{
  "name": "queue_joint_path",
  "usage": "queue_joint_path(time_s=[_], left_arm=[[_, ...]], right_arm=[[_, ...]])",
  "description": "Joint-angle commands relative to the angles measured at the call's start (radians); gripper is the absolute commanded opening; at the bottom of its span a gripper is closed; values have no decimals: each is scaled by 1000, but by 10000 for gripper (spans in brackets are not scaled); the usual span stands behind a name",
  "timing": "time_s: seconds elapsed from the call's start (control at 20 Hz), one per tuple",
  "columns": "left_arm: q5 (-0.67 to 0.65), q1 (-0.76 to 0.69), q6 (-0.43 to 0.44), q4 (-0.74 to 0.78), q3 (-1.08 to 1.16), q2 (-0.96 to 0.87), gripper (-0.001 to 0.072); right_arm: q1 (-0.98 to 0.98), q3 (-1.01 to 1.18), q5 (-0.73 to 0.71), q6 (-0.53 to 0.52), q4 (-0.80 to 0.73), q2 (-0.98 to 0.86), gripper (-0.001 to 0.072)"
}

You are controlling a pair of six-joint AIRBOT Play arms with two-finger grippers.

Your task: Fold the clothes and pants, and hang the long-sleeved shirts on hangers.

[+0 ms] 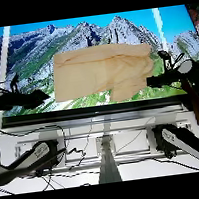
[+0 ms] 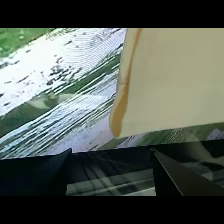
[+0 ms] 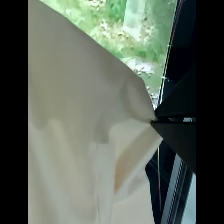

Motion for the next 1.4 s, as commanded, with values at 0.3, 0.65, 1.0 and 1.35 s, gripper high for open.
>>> queue_joint_path(time_s=[0.3, 0.65, 1.0, 1.35], left_arm=[[194, -198, 51, -190, -60, -200, 335], [35, -216, 115, -181, -44, -82, 13], [47, -91, 31, -123, -59, 380, 13], [585, -262, 32, -452, -54, 271, 12]], right_arm=[[1, 1, -3, 3, 6, 10, 13], [1, -4, 77, 3, -8, 101, 13], [1, -48, 129, 56, 34, 408, 13], [5, -47, -529, 177, 288, 244, 12]])
